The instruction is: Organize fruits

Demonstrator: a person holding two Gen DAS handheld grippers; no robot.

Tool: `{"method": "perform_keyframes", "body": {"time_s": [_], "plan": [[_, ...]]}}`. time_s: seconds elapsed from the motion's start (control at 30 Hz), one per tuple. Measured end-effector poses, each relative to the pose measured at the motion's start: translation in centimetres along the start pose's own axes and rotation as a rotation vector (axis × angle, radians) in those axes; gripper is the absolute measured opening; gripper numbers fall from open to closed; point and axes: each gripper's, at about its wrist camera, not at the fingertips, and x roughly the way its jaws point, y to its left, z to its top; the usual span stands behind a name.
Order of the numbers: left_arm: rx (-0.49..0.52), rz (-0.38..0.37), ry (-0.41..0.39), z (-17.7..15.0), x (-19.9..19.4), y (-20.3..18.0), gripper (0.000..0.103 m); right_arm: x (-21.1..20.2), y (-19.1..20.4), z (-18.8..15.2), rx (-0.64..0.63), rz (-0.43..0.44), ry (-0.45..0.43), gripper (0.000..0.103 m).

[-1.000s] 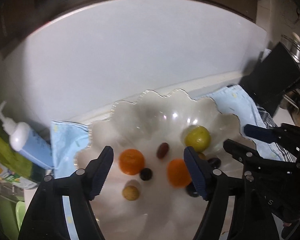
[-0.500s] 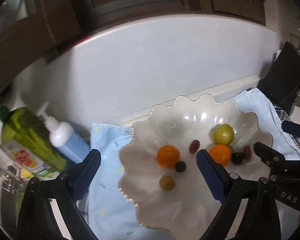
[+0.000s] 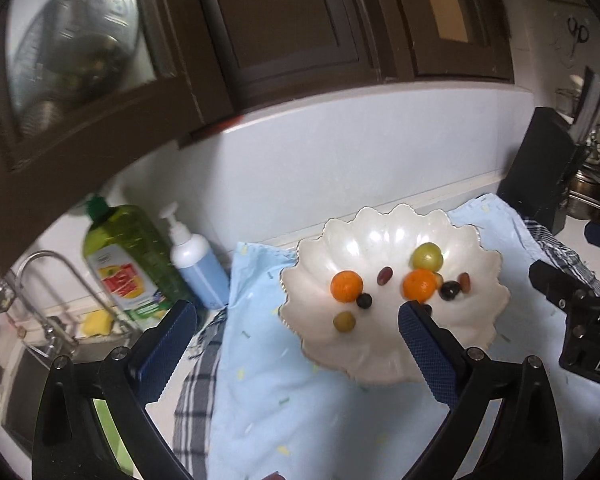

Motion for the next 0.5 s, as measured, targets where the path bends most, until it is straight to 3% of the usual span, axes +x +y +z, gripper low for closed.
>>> {"method": "perform_keyframes", "body": {"time_s": [0.5], "plan": [[-0.049, 0.039, -0.153, -6.5, -16.4, -0.2, 0.103, -15.5, -1.3, -6.9, -0.005, 0.029, -0.158, 0.089]]}}
